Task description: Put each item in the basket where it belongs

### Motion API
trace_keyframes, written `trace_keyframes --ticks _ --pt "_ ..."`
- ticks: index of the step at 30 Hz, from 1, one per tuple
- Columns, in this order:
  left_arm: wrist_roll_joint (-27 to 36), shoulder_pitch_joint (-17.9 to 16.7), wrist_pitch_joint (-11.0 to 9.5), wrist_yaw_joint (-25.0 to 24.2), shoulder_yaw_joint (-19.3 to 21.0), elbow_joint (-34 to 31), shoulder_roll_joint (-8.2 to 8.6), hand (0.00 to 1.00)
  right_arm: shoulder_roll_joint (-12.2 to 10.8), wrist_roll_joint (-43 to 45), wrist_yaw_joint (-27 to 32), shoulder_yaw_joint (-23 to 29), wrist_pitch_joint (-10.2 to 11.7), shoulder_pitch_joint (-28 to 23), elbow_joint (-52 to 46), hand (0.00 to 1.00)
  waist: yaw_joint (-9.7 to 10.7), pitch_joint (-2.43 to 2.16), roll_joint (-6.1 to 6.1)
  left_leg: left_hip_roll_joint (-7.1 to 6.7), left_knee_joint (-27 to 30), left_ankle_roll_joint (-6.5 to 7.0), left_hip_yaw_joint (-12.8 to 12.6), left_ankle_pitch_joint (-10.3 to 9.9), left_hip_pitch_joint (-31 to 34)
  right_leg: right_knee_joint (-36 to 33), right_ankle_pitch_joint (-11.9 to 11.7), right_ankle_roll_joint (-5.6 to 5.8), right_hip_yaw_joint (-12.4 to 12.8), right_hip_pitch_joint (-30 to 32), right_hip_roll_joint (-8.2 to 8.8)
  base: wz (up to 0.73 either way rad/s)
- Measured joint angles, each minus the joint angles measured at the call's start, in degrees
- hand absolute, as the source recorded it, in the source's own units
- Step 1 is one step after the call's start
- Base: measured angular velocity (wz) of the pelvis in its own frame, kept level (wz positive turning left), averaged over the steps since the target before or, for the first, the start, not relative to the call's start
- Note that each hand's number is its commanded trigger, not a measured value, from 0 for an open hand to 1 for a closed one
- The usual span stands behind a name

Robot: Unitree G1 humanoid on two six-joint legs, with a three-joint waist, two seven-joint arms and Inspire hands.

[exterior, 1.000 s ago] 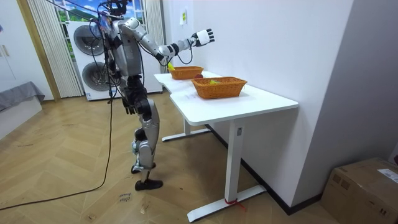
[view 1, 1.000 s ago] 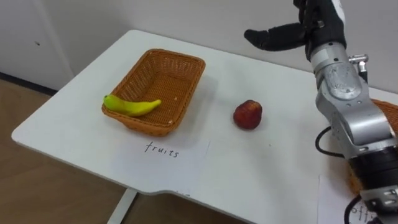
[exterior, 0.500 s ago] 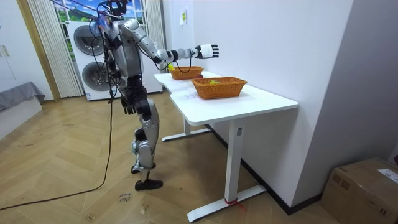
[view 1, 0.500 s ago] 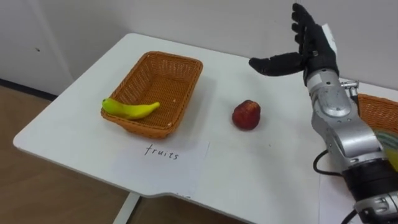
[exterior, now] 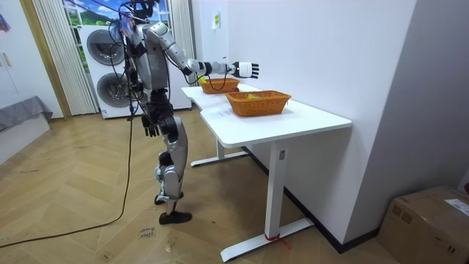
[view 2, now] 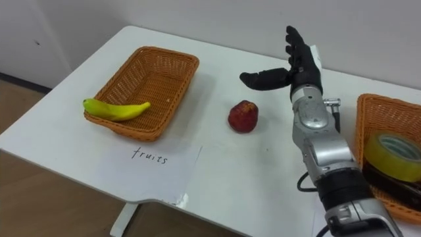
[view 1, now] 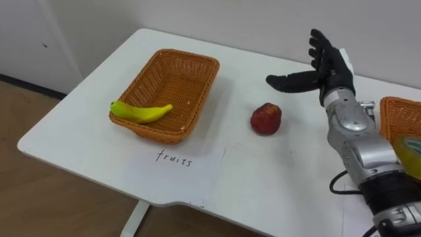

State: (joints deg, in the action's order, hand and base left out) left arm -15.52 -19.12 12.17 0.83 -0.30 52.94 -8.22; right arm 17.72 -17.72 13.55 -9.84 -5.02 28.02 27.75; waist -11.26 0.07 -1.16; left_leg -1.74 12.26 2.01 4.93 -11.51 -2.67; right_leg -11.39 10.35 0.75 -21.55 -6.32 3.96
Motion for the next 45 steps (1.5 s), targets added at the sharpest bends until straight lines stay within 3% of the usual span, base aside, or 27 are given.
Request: trace_keyframes --ticks 5,12,24,35,40,45 --pt "0.08 0.05 -0.07 -0.27 0.00 -0.03 -0.02 0.00 0.00 0.07 -0.63 -0.30 0.00 0.00 -0.59 0.00 -0.12 -0.36 -0.95 -0.05 0.40 0.02 0.13 0.12 0.40 -0.03 0.00 0.00 -0.06 0.38 0.01 0.00" --pt "0.10 0.51 -0.04 -0.52 -0.02 -0.04 -0.05 0.00 0.00 0.08 -3.45 -1.30 -0.02 -0.15 -0.42 0.00 -0.03 0.13 -1.98 -0.08 0.39 0.03 0.38 0.11 0.59 -0.08 0.00 0.00 -0.33 0.25 0.08 0.02" --pt "-0.01 -0.42 0.01 -1.72 -0.06 -0.01 -0.18 0.00 -0.08 0.20 -5.75 -2.41 -0.06 -2.77 0.72 0.00 -0.05 0.47 -1.22 -0.13 0.81 0.02 0.56 0.10 0.63 -0.21 0.00 0.00 -0.49 0.04 0.12 0.00" --pt "0.10 -0.75 0.15 -2.60 -0.03 -0.07 -0.15 0.00 -0.09 2.68 -6.29 -2.41 -0.05 -3.01 0.72 0.00 -0.05 0.23 -0.87 -0.76 1.31 0.01 1.84 0.11 0.55 -0.12 0.06 0.03 -0.70 -0.57 0.14 0.03" --pt "0.15 -0.76 0.43 -2.55 -0.02 -0.06 -0.15 0.00 -0.09 5.06 -7.09 -2.40 -0.06 -4.55 0.77 0.00 -0.05 -0.36 -0.53 -0.92 1.37 0.03 2.19 0.12 0.31 -0.14 0.08 0.06 -1.24 -0.99 0.28 0.03" --pt "0.22 -0.82 0.46 -2.50 -0.03 -0.02 -0.13 0.00 -0.09 5.26 -7.51 -2.40 -0.09 -5.18 1.23 0.00 -0.03 -0.18 -0.21 -0.94 1.44 0.00 2.43 0.15 -0.06 -0.15 0.14 0.11 -1.72 -1.56 0.34 0.03"
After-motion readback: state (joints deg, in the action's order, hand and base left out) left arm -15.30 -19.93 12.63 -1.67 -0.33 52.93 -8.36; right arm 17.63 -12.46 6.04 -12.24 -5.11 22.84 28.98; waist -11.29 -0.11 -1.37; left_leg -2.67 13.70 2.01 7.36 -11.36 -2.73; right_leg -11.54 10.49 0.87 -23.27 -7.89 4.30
